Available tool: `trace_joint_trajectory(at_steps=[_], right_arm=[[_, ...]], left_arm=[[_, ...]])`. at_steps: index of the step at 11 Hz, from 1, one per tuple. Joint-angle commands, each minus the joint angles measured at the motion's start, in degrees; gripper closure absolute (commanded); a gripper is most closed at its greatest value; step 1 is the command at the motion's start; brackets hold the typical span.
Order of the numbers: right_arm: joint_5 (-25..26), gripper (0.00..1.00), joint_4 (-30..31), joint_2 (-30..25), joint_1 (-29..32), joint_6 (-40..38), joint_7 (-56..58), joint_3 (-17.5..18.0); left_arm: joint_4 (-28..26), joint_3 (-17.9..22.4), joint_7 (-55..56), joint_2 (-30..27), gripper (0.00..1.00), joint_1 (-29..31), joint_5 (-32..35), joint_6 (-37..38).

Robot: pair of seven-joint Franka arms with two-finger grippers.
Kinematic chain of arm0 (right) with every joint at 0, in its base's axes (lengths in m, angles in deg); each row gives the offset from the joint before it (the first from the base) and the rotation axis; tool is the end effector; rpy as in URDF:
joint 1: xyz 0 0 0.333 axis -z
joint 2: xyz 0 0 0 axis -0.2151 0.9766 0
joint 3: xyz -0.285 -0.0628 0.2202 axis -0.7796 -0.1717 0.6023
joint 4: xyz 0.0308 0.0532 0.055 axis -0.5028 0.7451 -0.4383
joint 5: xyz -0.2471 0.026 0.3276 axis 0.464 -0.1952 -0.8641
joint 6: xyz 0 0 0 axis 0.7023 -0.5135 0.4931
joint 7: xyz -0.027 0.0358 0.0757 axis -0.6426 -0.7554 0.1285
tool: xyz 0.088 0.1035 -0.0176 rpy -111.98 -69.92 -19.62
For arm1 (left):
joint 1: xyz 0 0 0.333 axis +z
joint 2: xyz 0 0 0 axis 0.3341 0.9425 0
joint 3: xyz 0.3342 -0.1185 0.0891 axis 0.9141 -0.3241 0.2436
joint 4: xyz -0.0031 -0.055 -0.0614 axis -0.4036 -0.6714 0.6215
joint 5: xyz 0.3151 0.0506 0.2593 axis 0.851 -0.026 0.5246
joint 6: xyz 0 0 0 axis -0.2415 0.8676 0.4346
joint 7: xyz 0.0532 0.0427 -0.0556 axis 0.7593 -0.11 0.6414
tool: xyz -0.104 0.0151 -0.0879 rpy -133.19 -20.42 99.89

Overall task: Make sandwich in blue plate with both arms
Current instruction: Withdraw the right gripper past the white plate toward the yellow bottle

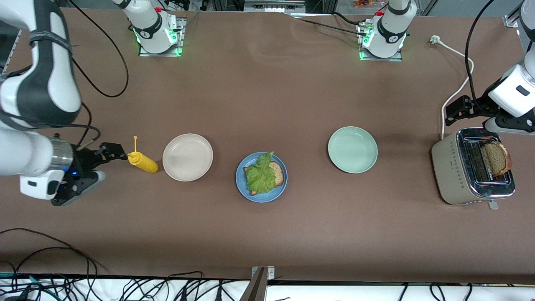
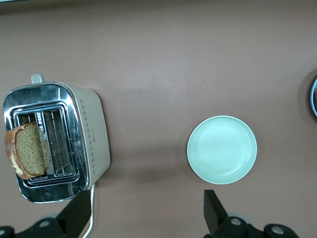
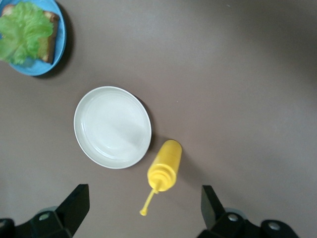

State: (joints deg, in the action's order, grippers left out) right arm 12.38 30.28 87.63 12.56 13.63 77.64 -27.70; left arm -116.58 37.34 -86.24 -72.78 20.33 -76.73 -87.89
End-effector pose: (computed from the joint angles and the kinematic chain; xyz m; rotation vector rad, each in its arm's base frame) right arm 0.7495 0.0642 0.4749 -2.8326 -0.8540 0.1623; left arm 0.6036 -0.0155 0.6012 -3.1245 0.1499 -0.0516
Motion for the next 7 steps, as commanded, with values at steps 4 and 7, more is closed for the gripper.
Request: trace_joint_trajectory(at_steps=[4,7], right_arm=[[-8.39,0.00,0.80,3.99,8.38,-0.66,31.15,0.03],[-10.25,0.00,0.62,6.72,13.29,-0.57,41.36,1.77]], left_arm=[[0.19,-0.91,0.53,-0.93,0.00,0.95,-1.30,1.35],[0.28,-0.91,0.53,-0.93,0.00,0.86,-1.30,1.26]])
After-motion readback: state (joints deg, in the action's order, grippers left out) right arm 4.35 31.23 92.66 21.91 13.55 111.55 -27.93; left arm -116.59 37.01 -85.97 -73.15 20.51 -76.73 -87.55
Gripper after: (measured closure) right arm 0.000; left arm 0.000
